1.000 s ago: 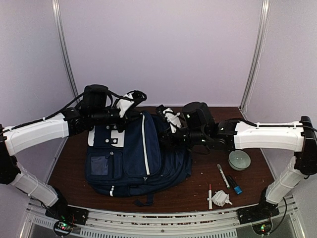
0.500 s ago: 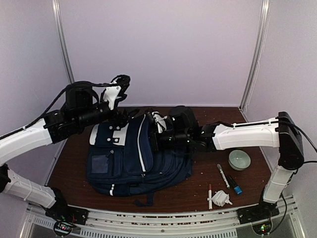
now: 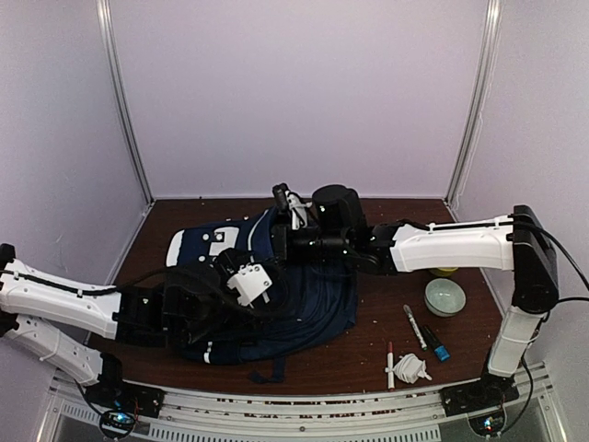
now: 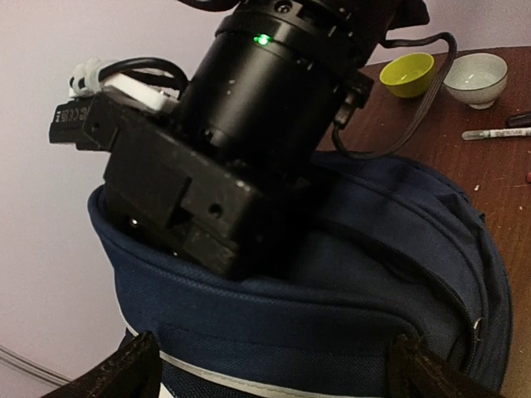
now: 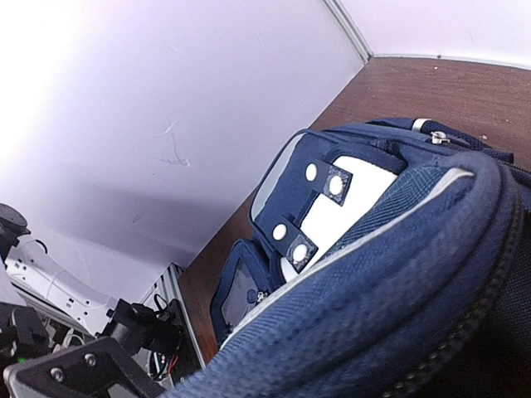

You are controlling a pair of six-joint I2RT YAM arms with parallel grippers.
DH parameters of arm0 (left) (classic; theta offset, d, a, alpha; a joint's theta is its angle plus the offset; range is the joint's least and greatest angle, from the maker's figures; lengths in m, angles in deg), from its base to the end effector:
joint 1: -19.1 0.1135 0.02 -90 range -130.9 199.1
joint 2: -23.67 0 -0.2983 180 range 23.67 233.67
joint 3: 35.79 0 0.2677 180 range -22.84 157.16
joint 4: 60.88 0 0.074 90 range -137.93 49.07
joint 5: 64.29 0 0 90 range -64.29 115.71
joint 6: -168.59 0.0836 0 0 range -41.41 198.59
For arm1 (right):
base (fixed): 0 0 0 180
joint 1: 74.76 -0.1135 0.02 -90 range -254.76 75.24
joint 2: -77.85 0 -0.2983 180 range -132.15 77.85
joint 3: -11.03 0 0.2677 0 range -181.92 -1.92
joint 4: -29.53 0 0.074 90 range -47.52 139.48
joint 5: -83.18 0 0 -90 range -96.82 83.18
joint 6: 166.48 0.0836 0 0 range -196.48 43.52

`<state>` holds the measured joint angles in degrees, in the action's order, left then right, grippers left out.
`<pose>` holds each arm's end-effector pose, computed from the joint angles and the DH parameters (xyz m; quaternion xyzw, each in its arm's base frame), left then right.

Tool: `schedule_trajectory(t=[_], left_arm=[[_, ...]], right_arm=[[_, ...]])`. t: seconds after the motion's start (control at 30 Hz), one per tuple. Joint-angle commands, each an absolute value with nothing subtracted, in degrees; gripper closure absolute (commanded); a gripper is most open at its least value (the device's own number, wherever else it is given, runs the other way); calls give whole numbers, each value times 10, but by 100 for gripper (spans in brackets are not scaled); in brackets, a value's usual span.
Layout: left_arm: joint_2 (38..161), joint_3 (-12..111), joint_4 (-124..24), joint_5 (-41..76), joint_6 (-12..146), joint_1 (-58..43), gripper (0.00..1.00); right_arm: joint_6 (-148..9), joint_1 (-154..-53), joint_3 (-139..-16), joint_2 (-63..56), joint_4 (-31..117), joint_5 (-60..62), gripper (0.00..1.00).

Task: Pack the student bag
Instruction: Pick up the upper front pocket of the student bag.

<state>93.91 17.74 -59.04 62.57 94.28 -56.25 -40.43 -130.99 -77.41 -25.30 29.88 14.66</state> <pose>0.1267 -0.2864 0.2724 0.4202 0.6714 -0.0529 0.6082 0.2488 0.4271 0.2966 -0.2482 0.7478 0.5334 0.3075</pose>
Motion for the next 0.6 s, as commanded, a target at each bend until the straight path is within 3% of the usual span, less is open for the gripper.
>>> schedule_trajectory(t=[0.0,0.13,0.5,0.57], left_arm=[[1007,187,-748,733,1018,-596,2],[1046,200,-759,767,1022,-614,2],[1030,167,-756,663,962,-640,2],[1040,165,-764,696,959,-639,2]], right_arm=[[-386,-1311,-768,-238,237,121,87],[-389,-1312,-762,-233,237,112,87],[-387,-1311,-774,-243,234,105,87],[-386,-1312,-775,-244,235,106,87]])
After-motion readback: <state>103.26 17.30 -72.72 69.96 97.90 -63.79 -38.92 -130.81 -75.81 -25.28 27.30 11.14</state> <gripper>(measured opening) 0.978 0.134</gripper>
